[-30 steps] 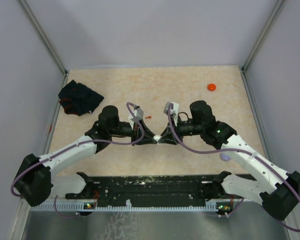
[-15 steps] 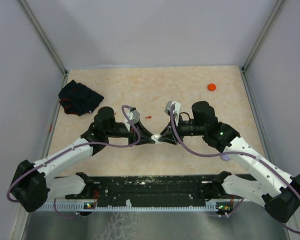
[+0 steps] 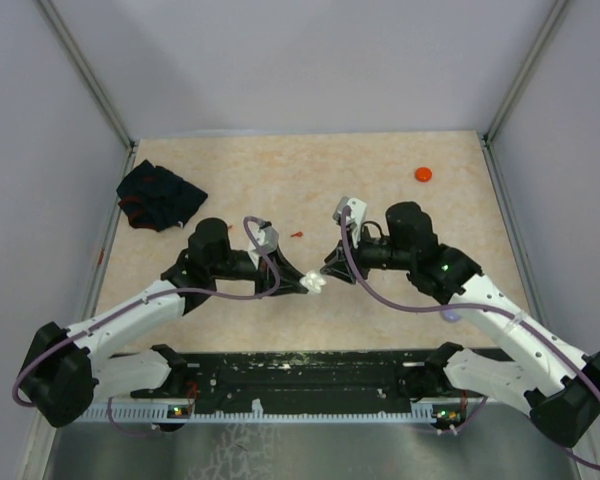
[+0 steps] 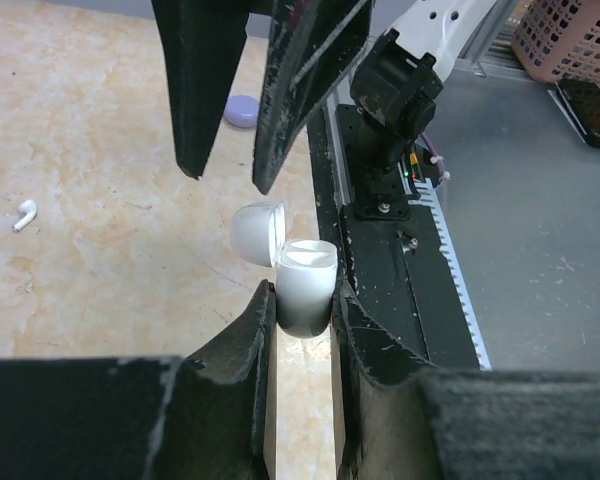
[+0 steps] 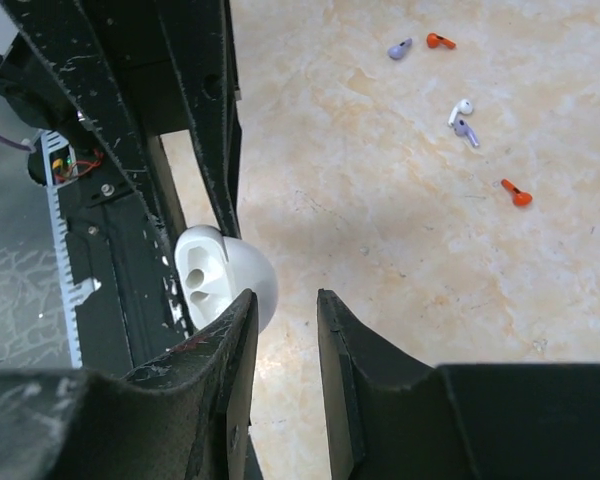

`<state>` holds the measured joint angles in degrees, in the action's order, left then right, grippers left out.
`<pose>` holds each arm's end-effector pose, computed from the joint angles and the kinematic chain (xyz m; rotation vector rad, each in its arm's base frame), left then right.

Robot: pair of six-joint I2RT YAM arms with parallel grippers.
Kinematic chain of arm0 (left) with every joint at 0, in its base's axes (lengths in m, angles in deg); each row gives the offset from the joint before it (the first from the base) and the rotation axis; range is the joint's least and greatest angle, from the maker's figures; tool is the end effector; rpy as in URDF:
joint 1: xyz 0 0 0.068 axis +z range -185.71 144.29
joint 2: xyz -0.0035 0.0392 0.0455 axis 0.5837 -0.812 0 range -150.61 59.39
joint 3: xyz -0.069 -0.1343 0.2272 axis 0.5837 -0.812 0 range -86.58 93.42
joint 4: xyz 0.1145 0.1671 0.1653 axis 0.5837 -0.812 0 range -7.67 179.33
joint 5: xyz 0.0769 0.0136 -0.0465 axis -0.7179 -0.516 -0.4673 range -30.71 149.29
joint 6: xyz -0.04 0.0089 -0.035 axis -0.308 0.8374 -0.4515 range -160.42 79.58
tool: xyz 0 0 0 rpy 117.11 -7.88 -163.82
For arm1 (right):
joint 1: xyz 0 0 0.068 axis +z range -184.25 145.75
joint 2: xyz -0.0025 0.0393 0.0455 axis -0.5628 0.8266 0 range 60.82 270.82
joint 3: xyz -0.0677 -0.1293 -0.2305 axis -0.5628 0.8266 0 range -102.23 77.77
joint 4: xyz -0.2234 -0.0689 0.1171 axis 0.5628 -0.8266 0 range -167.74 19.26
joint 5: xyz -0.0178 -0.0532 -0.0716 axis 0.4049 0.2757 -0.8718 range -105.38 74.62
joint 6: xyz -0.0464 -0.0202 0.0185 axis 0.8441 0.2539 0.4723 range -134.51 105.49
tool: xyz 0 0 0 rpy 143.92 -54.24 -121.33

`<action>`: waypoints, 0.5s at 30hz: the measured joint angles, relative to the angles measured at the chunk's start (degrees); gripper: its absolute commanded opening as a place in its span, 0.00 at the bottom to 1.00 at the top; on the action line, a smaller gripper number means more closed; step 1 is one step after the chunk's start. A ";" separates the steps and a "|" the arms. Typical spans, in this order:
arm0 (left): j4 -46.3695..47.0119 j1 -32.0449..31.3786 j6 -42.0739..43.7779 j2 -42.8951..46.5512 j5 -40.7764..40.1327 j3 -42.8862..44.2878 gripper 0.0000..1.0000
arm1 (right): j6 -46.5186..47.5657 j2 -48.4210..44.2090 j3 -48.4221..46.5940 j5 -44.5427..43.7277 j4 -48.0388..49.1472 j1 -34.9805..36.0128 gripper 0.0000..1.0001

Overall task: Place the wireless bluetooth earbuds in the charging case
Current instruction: Open the charging case.

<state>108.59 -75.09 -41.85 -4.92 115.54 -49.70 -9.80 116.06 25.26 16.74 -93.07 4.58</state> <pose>0.1695 -0.1773 0.2785 1.2766 1.3299 -1.3432 0.1530 0.1473 0.3346 -1.0970 1.7454 0.9364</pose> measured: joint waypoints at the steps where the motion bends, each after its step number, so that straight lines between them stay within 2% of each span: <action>1: 0.04 -0.02 0.04 0.09 -0.17 -0.26 0.00 | -0.04 0.00 -0.02 -0.33 0.04 0.00 0.32; 8: 3.43 -0.11 0.44 2.10 -8.92 -4.61 0.00 | -1.40 0.04 -0.22 -3.23 -0.09 0.00 0.37; 12: 10.71 -0.11 0.28 4.26 -15.98 -11.61 0.00 | -3.02 1.46 -2.19 -9.75 -1.38 0.00 0.39; 15: 18.12 -0.11 0.15 6.03 -22.10 -17.84 0.00 | -4.68 3.58 -3.54 -16.24 -1.95 -0.26 0.46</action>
<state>126.71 -75.19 -41.70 1.11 93.44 -67.53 -14.48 119.65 21.71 0.50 -95.01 4.31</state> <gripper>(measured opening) 0.257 0.400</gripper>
